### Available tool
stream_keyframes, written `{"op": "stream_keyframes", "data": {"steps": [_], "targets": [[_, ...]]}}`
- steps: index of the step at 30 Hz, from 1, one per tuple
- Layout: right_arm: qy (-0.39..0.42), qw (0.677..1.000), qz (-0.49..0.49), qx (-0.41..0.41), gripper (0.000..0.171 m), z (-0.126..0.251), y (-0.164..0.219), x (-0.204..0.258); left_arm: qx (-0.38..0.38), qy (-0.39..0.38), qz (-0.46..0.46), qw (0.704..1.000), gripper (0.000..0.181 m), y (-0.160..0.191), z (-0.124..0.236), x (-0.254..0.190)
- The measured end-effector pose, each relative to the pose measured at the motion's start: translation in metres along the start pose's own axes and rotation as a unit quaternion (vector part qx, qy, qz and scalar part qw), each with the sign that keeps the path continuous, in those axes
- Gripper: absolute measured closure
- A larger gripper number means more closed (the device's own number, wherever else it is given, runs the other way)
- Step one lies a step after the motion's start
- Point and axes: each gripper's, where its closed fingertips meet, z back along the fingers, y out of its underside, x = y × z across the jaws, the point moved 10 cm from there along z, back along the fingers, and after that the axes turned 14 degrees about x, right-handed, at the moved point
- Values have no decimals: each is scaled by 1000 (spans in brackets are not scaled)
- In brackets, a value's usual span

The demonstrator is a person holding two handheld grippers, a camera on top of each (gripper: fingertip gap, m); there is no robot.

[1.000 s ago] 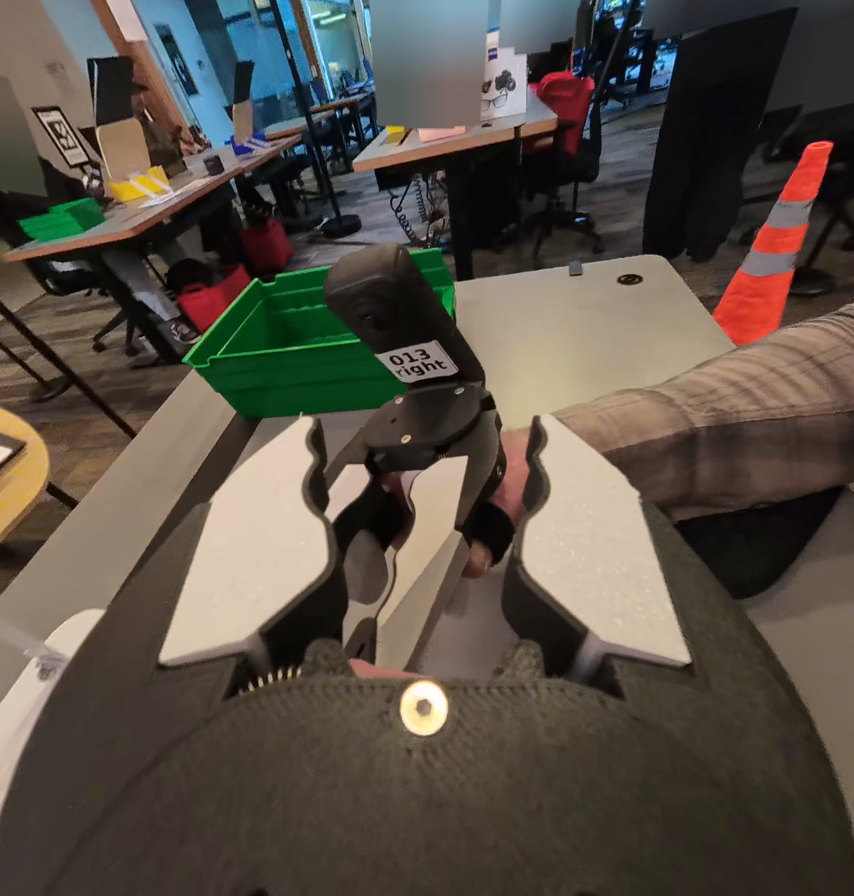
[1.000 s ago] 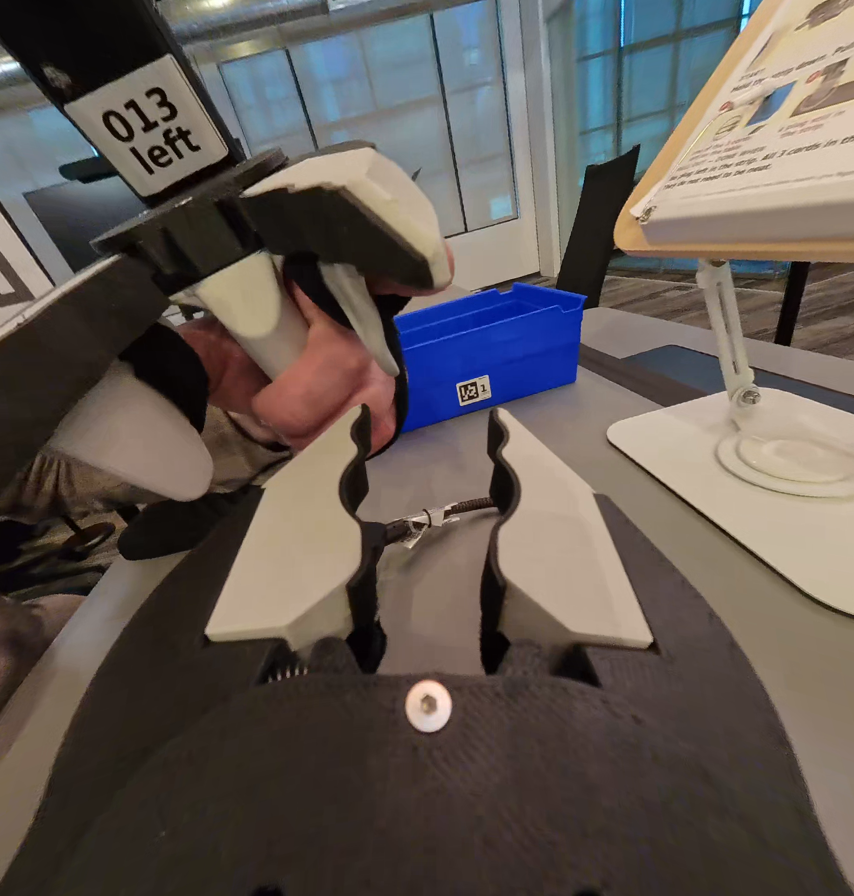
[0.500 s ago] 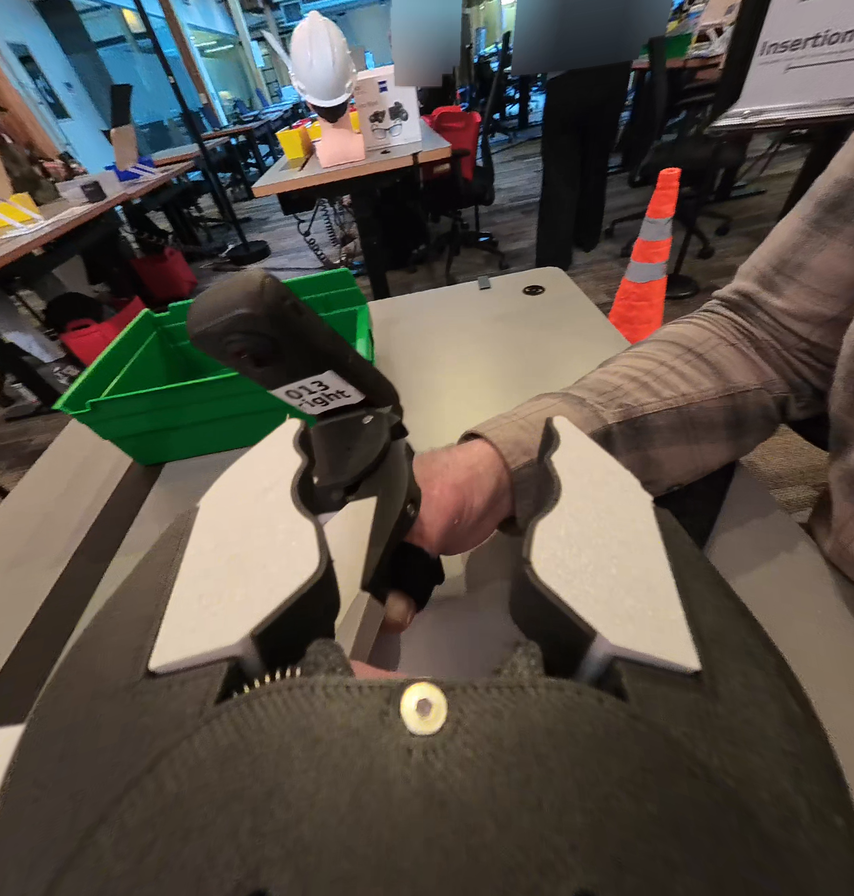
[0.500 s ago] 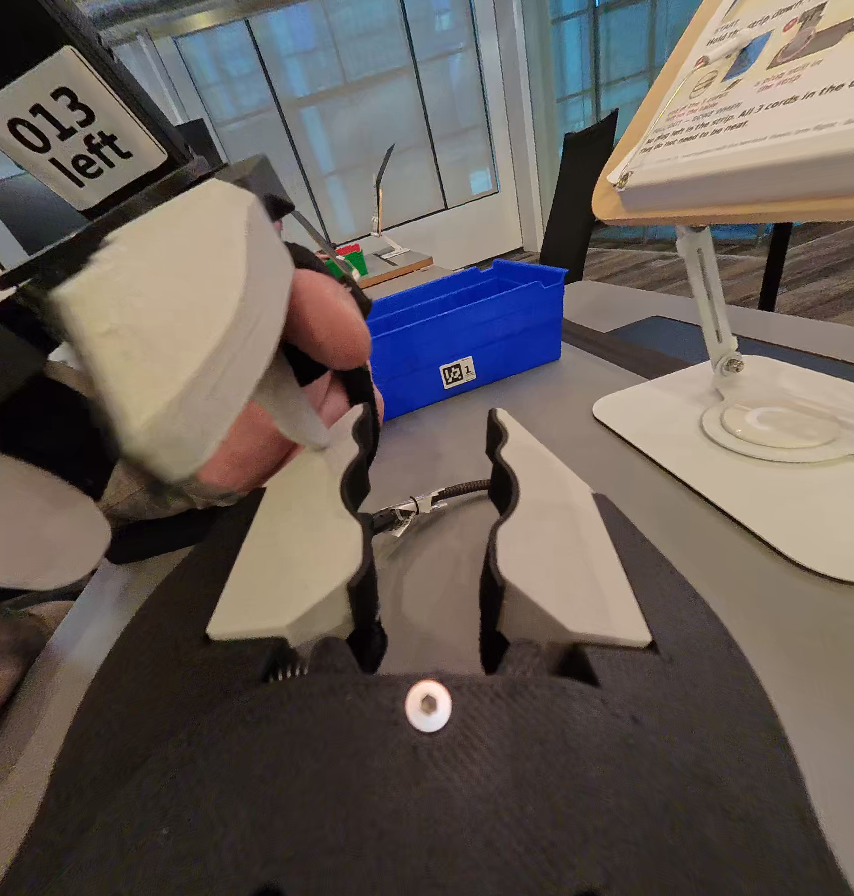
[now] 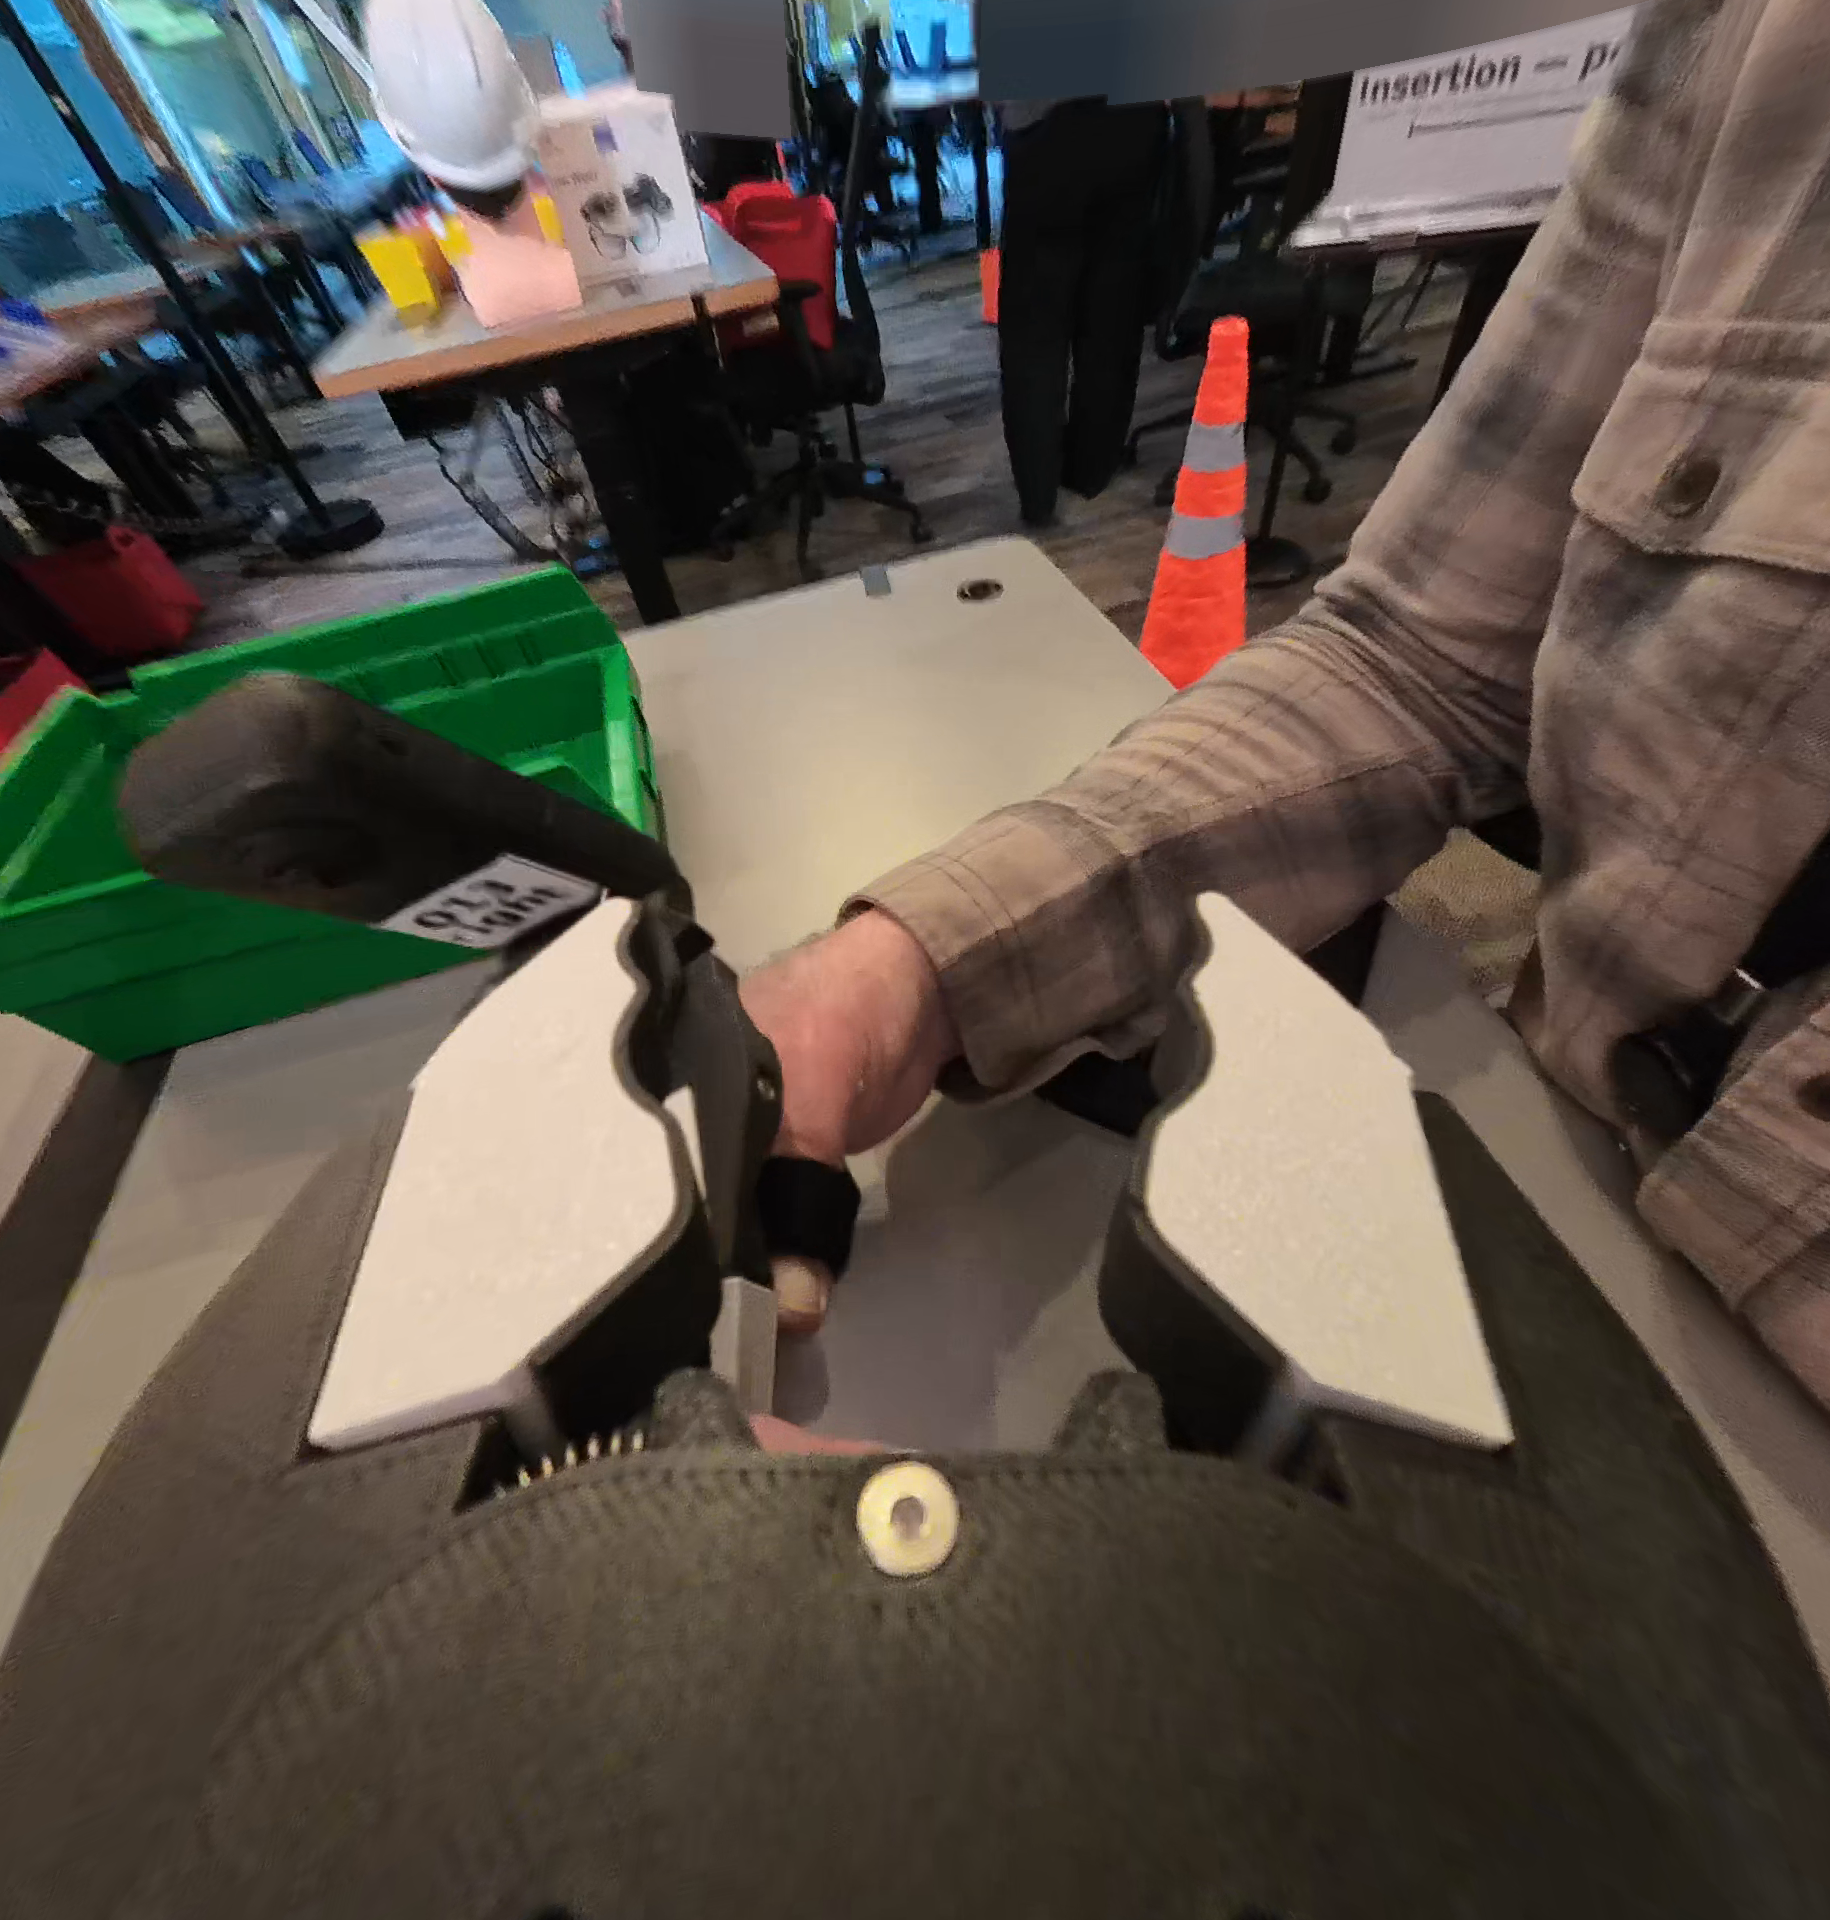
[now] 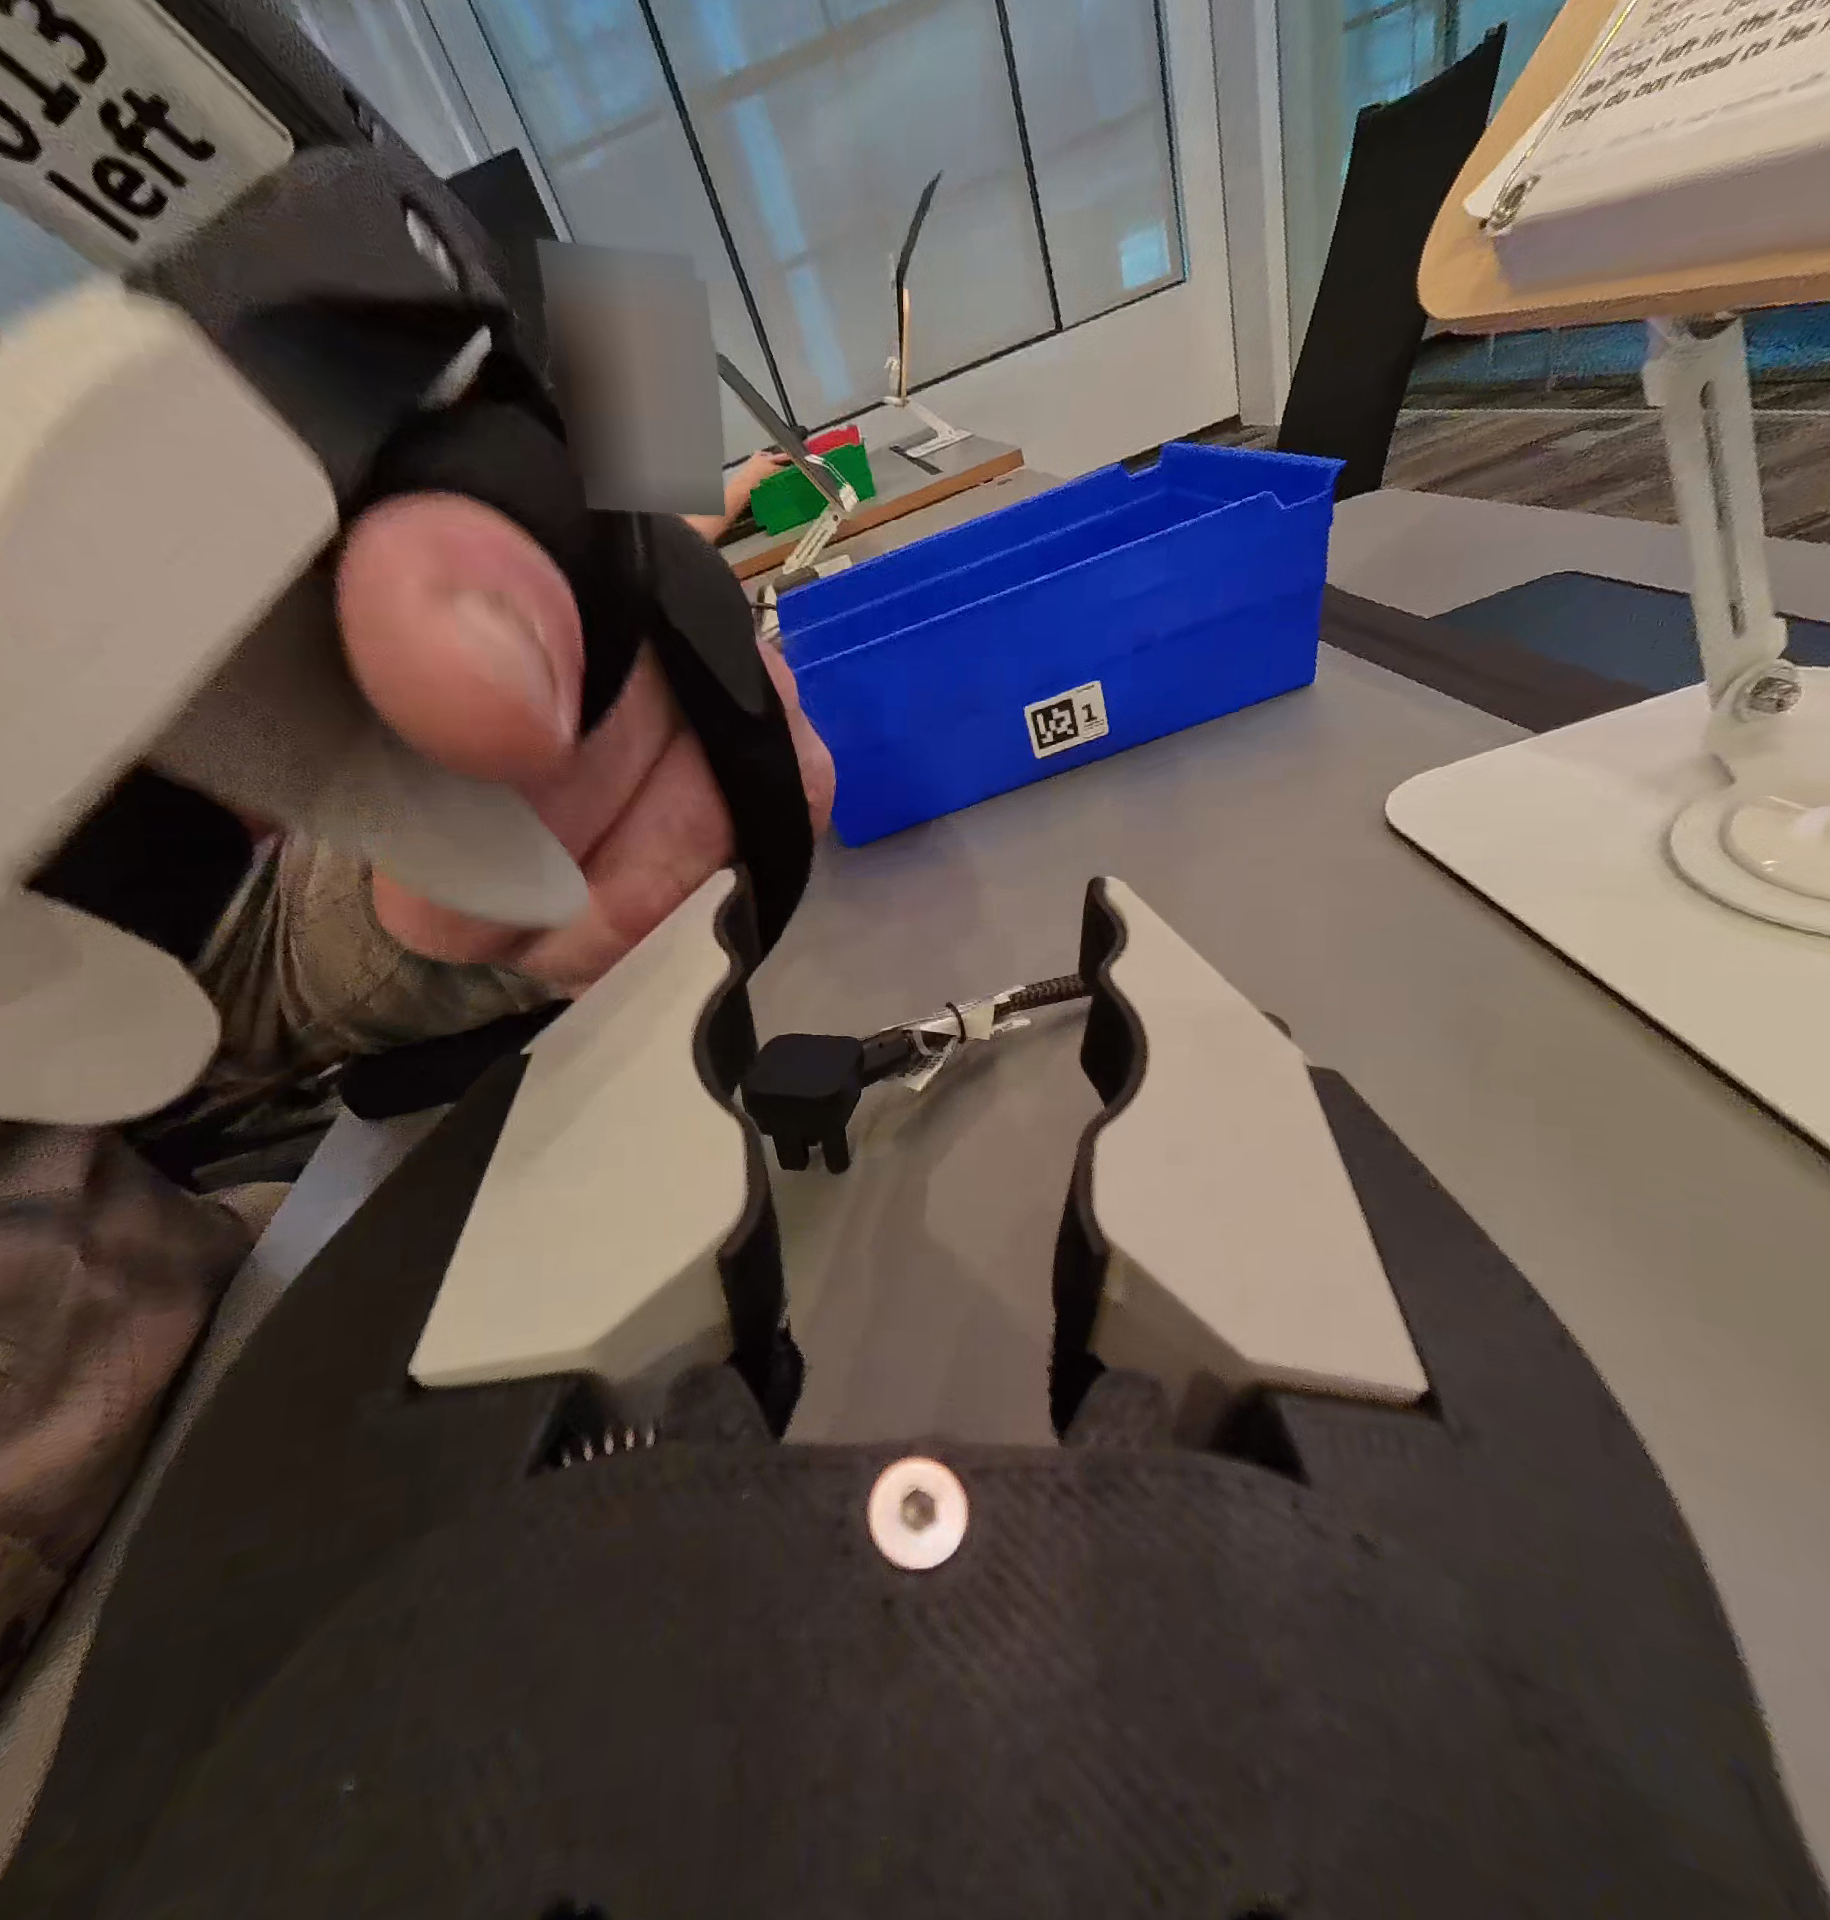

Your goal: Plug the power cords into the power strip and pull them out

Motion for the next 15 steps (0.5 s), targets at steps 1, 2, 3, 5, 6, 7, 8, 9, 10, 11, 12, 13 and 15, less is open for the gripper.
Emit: {"op": "stream_keyframes", "data": {"steps": [1, 2, 3, 5, 6, 7, 8, 9, 10, 11, 12, 13, 15], "targets": [[5, 1000, -3, 5, 111, -1, 1, -1, 16, -7, 0, 1000, 89, 2, -4, 0], [19, 1000, -2, 8, 108, 0, 1, -2, 20, -15, -3, 1000, 88, 3, -6, 0], [26, 1000, 3, 12, 108, 0, 1, -2, 14, -12, -1, 1000, 87, 3, -6, 0], [37, 999, 10, 10, 110, 0, -1, 0, 2, -7, -2, 1000, 86, 0, -5, -1], [39, 999, 11, 9, 110, -1, -1, 1, -7, -1, -5, 1000, 86, -3, -5, -3], [36, 999, 8, 10, 110, -2, -2, 2, -9, 7, -7, 1000, 86, -5, -5, -5], [34, 999, 6, 12, 108, -2, -2, 2, -15, 12, -10, 1000, 86, -7, -6, -7], [35, 999, 6, 13, 106, -2, -2, 2, -25, 17, -12, 999, 86, -9, -7, -9], [30, 999, 7, 18, 106, -2, -1, 2, -33, 32, -14, 999, 86, -11, -8, -11], [24, 999, 10, 26, 108, -3, -1, 3, -39, 50, -13, 998, 85, -13, -9, -13], [18, 999, 18, 33, 112, -4, -1, 5, -44, 65, -10, 997, 85, -15, -10, -15], [14, 999, 25, 40, 109, -5, 0, 7, -59, 93, -12, 994, 92, -17, -10, -18], [-8, 998, 31, 50, 100, -7, 0, 10, -106, 162, -22, 981, 113, -24, -4, -26]]}}
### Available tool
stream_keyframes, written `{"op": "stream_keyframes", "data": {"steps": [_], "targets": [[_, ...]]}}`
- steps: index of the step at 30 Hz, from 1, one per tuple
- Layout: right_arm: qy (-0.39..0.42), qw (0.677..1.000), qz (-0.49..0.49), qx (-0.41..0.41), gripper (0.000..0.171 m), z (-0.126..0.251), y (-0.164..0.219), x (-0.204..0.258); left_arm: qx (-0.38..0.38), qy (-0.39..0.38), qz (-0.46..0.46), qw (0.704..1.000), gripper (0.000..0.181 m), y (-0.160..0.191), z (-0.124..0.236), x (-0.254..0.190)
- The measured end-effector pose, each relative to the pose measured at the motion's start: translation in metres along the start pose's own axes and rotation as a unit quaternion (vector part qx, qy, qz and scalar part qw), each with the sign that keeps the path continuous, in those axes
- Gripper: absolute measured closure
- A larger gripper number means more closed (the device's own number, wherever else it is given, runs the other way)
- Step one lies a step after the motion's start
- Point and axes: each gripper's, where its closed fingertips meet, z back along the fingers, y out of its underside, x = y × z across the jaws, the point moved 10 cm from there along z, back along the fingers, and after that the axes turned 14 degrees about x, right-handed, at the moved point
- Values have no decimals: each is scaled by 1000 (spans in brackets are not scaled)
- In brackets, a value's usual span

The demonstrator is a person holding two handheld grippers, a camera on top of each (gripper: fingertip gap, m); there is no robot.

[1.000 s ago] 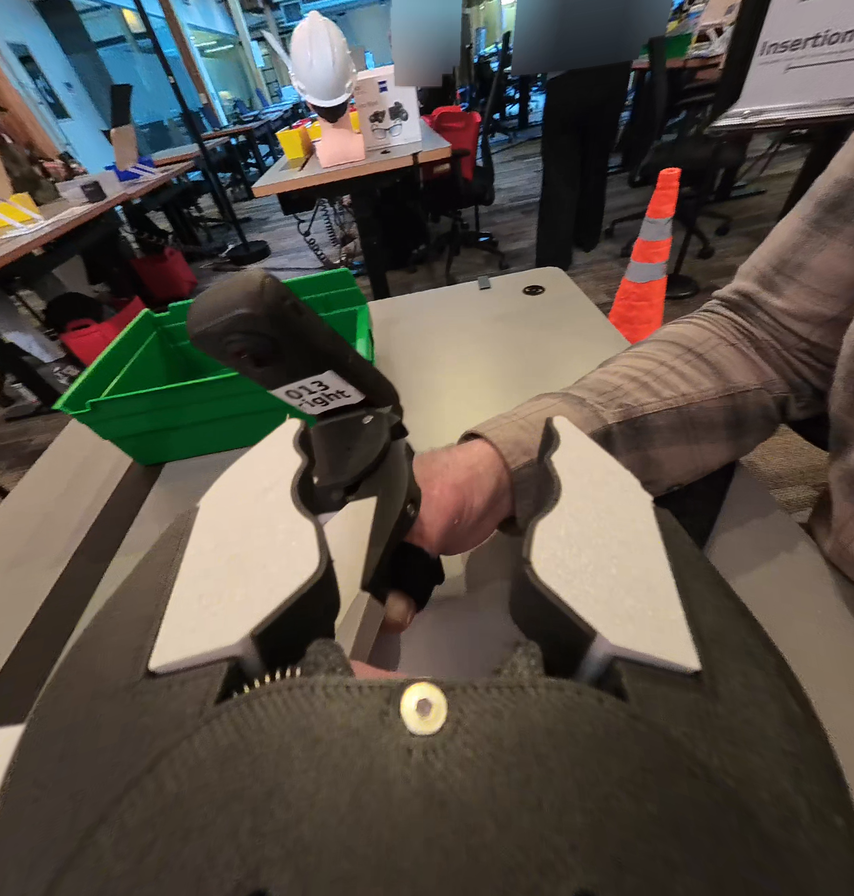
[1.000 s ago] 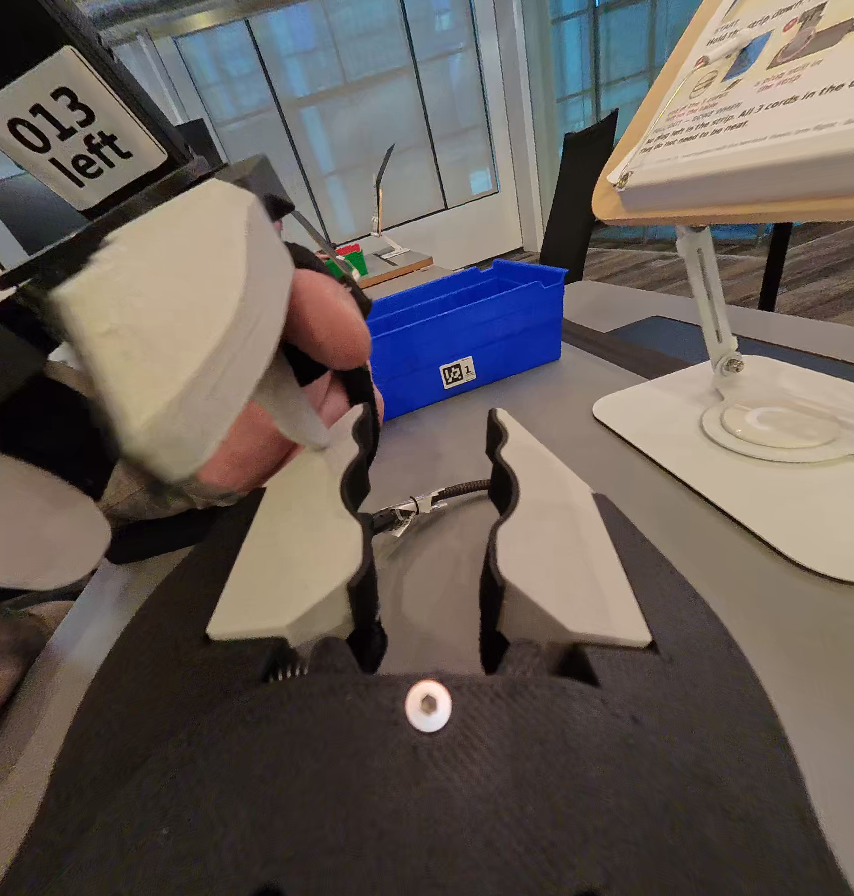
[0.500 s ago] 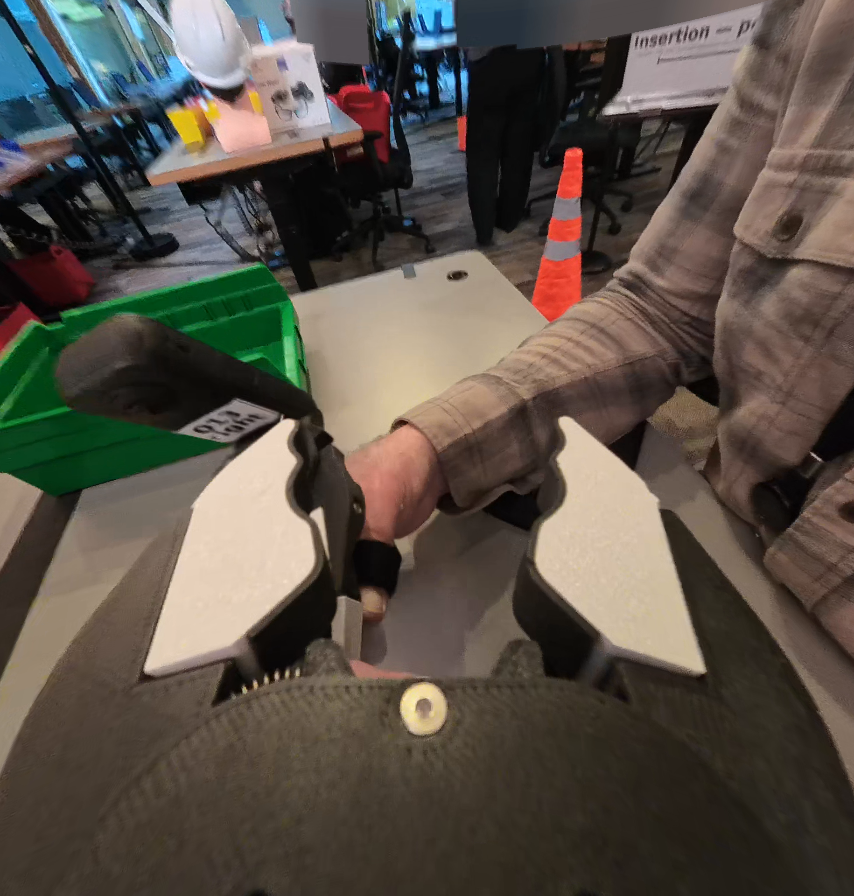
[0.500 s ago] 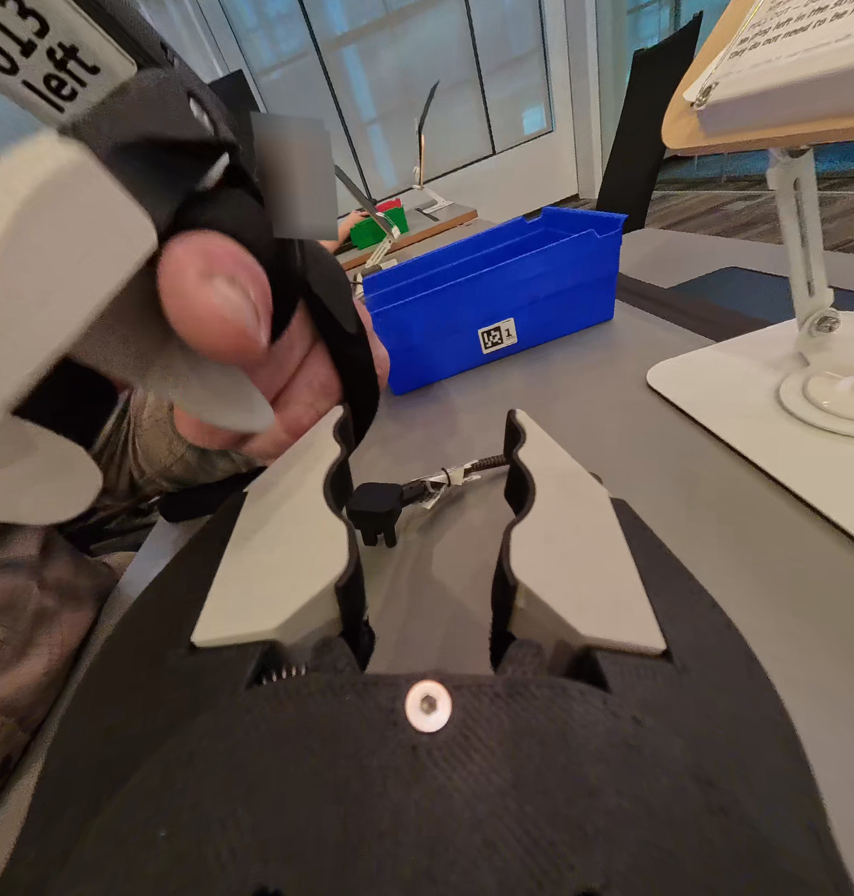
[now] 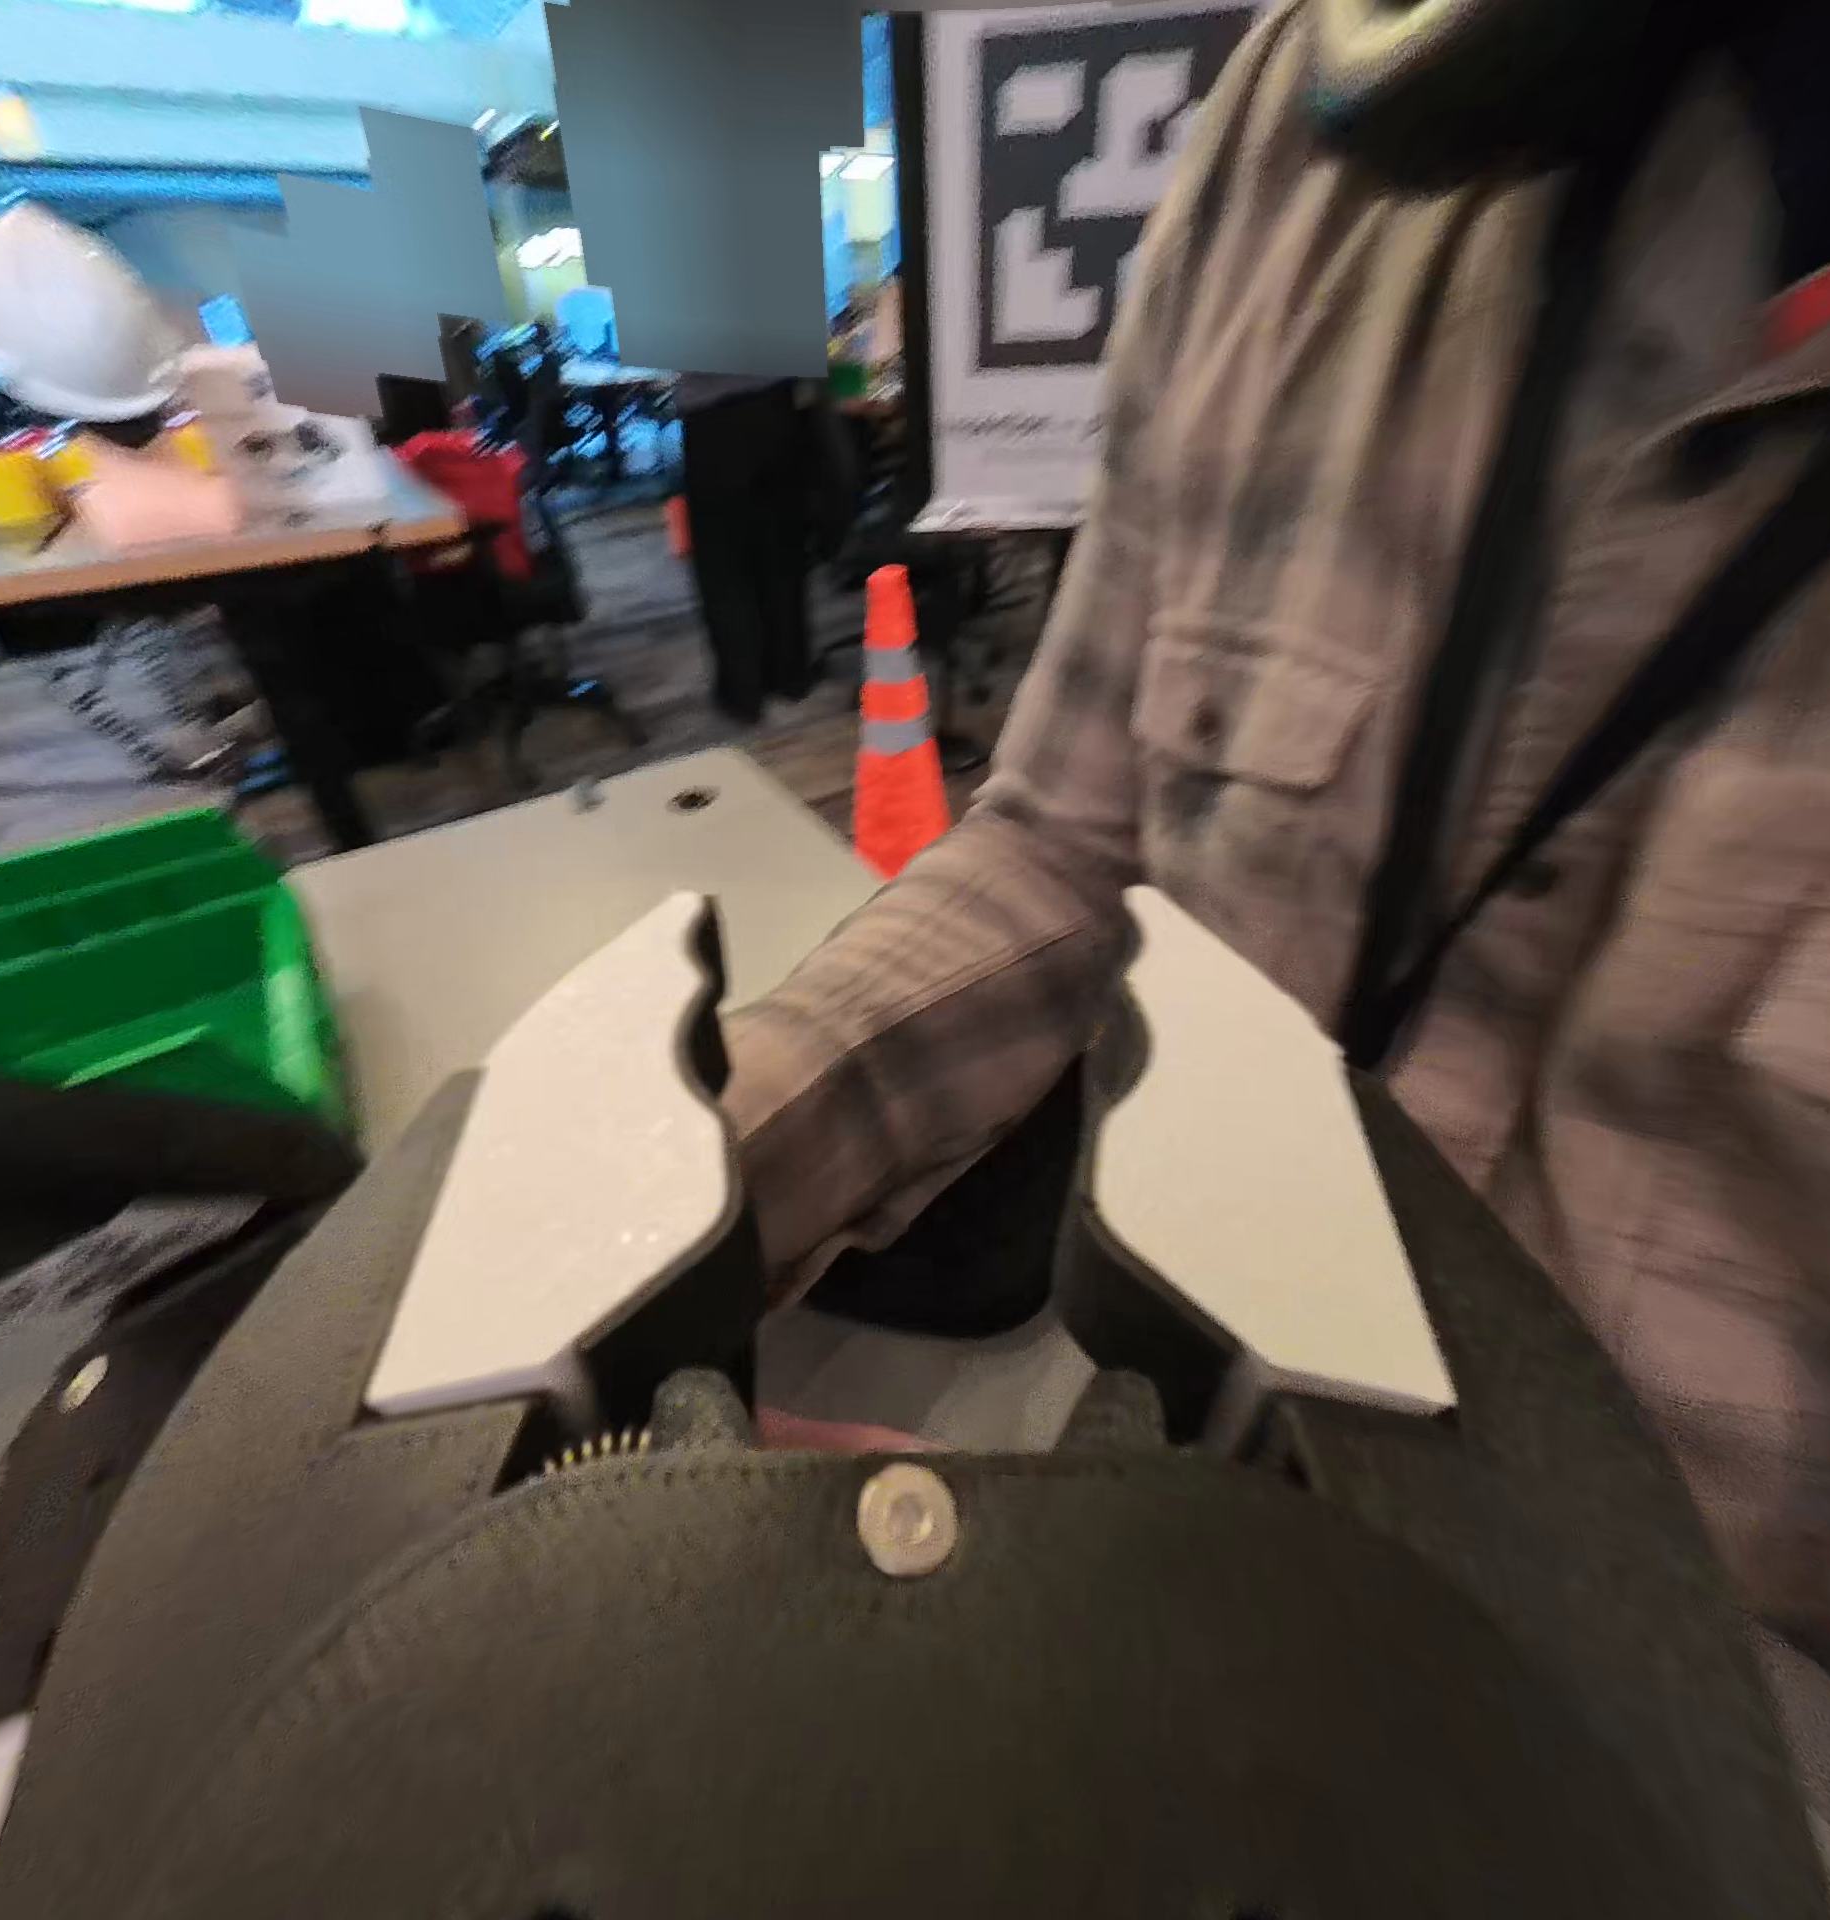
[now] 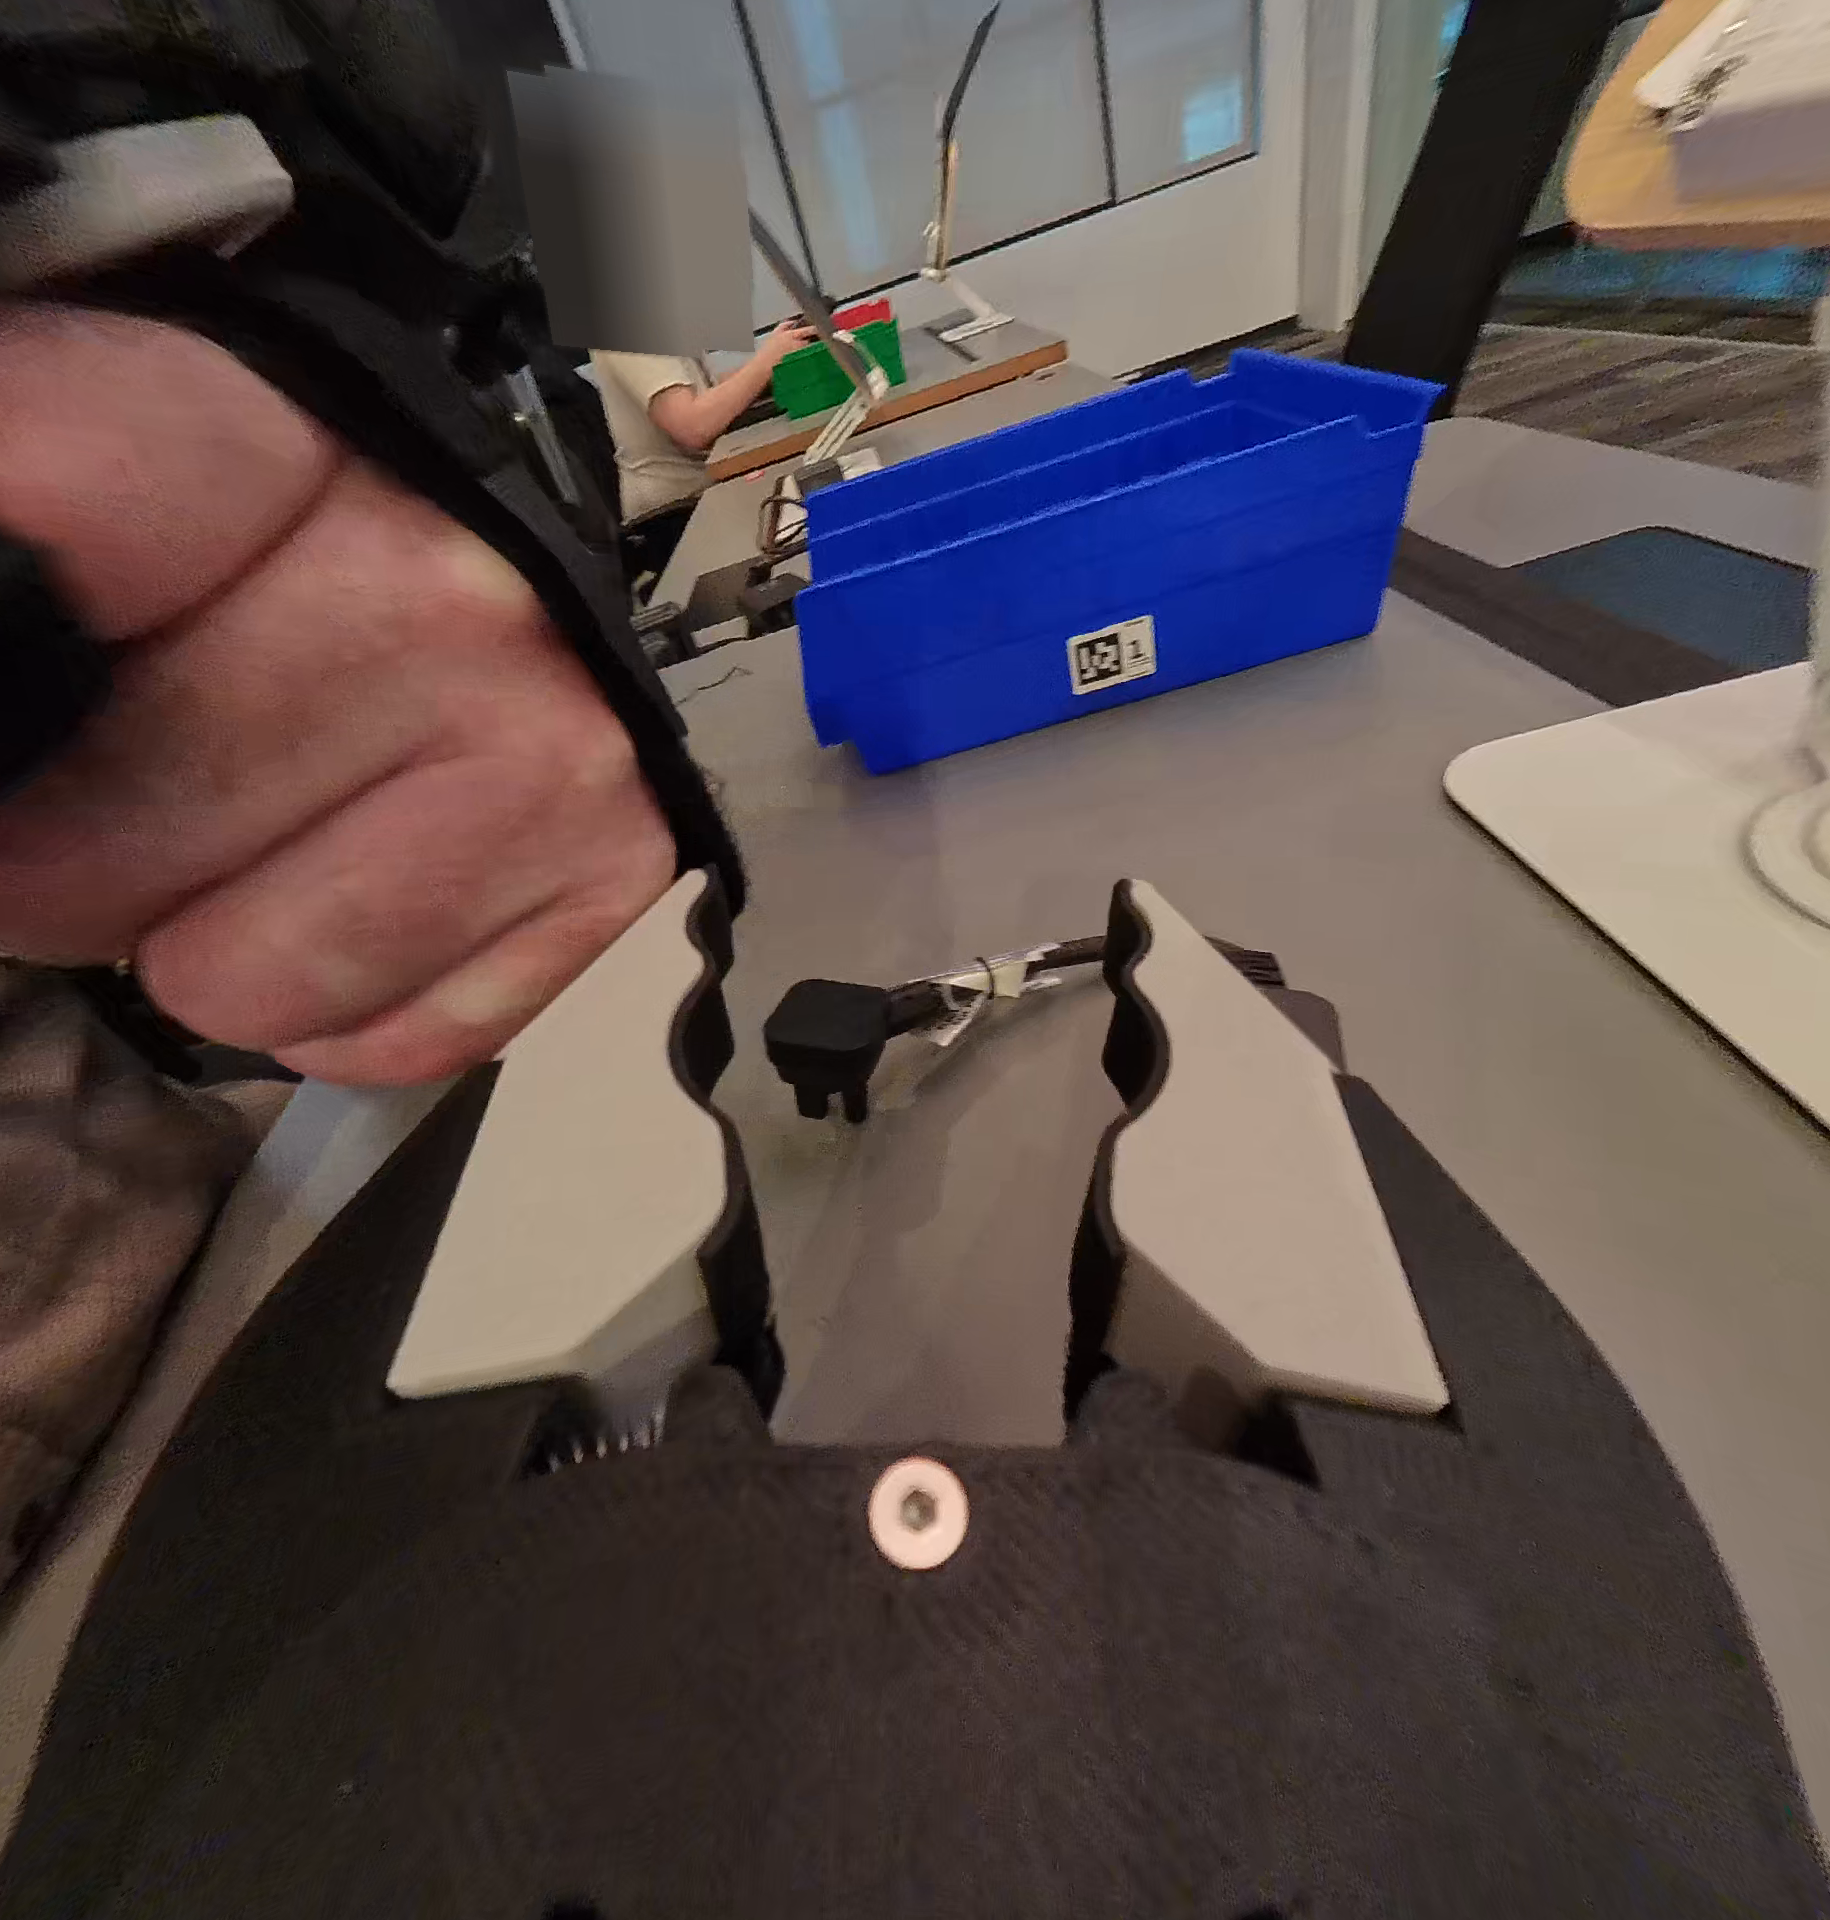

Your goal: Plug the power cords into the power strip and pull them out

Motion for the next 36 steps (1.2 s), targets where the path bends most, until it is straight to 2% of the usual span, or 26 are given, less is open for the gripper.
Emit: {"op": "stream_keyframes", "data": {"steps": [1, 3, 5, 7, 10, 12, 14, 15, 16, 18, 20, 21, 24, 27, 29, 32, 36], "targets": [[-15, 1000, 3, 3, 98, -2, 0, 2, -17, 30, -6, 999, 122, -3, 1, -4], [-59, 998, 10, 14, 100, -7, 1, 8, -52, 88, -4, 995, 125, -8, 0, -11], [-85, 996, 26, 25, 97, -9, 1, 13, -66, 144, 3, 987, 119, -12, -6, -17], [-94, 995, 34, 18, 94, -8, 0, 16, -55, 141, 1, 988, 105, -17, -10, -20], [-88, 993, 34, -65, 88, 8, -9, 15, -147, 75, -17, 986, 109, -32, 28, -19], [-52, 993, 32, -103, 96, 21, -9, 9, -204, 10, -14, 979, 115, -33, 65, -16], [-11, 991, 27, -130, 99, 32, -8, 2, -198, -91, 12, 976, 117, -26, 95, -8], [-19, 986, 26, -167, 102, 39, -10, 2, -184, -130, 20, 974, 116, -20, 106, -5], [-37, 979, 32, -198, 112, 45, -11, 3, -175, -168, 37, 970, 118, -13, 115, 0], [-75, 966, 56, -241, 123, 54, -14, 11, -147, -230, 77, 959, 132, 4, 126, 12], [-125, 951, 103, -263, 139, 58, -19, 25, -91, -259, 111, 955, 135, 22, 120, 25], [-145, 945, 123, -266, 140, 59, -22, 32, -61, -272, 132, 951, 135, 32, 115, 33], [-162, 933, 173, -271, 143, 56, -27, 48, -35, -248, 200, 947, 139, 61, 88, 56], [-182, 924, 189, -278, 142, 54, -30, 57, 18, -224, 224, 948, 134, 78, 56, 66], [-187, 924, 197, -268, 145, 52, -32, 63, -4, -212, 233, 949, 142, 79, 45, 68], [-195, 926, 202, -253, 145, 47, -35, 69, -13, -209, 240, 948, 138, 81, 40, 71], [-210, 923, 212, -244, 144, 35, -37, 80, -11, -203, 239, 949, 143, 79, 32, 70]]}}
